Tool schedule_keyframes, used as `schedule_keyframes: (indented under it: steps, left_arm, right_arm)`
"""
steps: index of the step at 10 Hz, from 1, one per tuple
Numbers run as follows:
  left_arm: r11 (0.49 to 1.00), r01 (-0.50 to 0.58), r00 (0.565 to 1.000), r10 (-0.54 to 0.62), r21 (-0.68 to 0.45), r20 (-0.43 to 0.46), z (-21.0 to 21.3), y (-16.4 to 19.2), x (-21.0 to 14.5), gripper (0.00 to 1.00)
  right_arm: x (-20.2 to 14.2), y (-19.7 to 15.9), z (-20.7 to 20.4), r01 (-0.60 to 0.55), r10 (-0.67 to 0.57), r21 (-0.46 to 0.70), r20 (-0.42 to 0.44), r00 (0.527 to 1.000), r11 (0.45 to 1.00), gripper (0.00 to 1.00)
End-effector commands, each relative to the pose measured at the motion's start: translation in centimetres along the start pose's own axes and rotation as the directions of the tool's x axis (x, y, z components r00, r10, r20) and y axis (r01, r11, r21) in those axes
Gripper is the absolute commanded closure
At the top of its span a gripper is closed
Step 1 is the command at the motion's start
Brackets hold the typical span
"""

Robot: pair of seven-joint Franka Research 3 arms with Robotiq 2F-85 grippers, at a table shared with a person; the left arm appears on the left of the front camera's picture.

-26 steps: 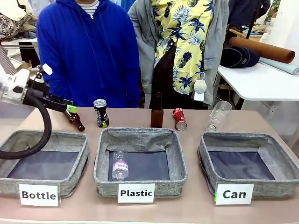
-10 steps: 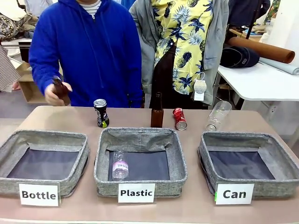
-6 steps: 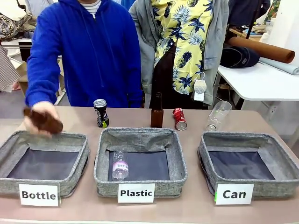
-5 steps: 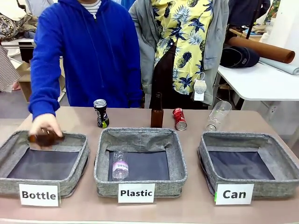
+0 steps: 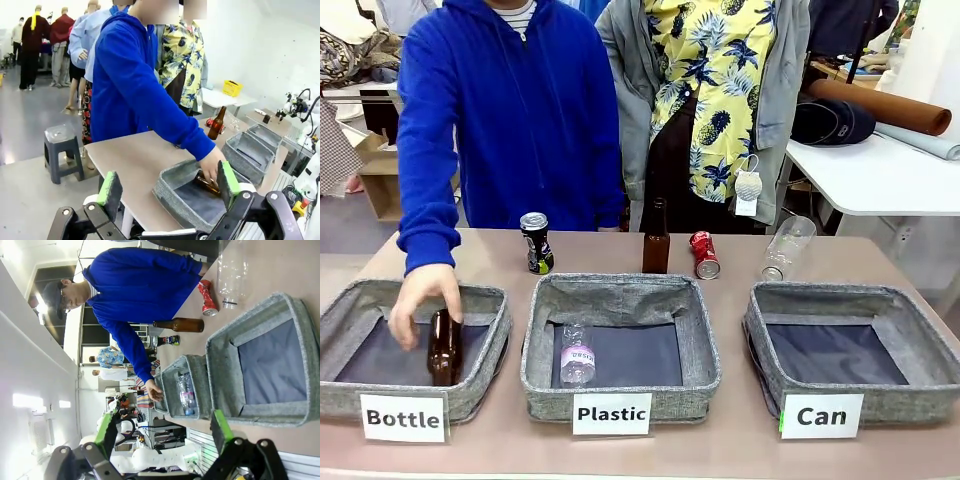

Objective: Sort the can waste into the basket.
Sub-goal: Pick up the can waste from the table and place it in the right Fabric basket.

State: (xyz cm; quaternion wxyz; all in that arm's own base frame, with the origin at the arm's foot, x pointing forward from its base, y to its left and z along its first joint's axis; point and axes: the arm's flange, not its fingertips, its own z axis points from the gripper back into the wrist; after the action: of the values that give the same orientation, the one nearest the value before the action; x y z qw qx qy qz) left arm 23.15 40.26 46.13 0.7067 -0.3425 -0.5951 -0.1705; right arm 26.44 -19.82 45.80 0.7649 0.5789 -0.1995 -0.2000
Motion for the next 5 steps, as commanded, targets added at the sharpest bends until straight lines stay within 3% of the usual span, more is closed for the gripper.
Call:
schedule_keyframes:
  steps: [1, 3, 4, 5]
  left_arm:
    - [1.000, -0.018, 0.999, 0.019, 0.023, -0.045, -3.1, -0.7, 1.3, 0.00]
    - [0.995, -0.034, 0.995, 0.042, 0.089, -0.088, -7.9, -1.1, 3.0, 0.00]
    - [0.985, -0.027, 0.987, 0.053, 0.170, -0.151, -12.6, -1.6, 3.8, 0.00]
    - [0.987, 0.033, 0.973, 0.004, 0.157, -0.231, -17.2, -2.5, 4.2, 0.00]
  right_arm:
    - [0.2, 0.1, 0.0, -0.027, 0.027, 0.025, 0.008, 1.000, 0.999, 0.00]
    - [0.2, 0.1, 0.0, -0.027, 0.027, 0.025, 0.008, 1.000, 0.999, 0.00]
    - [0.2, 0.1, 0.0, -0.027, 0.027, 0.025, 0.008, 1.000, 0.999, 0.00]
    - [0.2, 0.1, 0.0, -0.027, 0.027, 0.025, 0.008, 1.000, 0.999, 0.00]
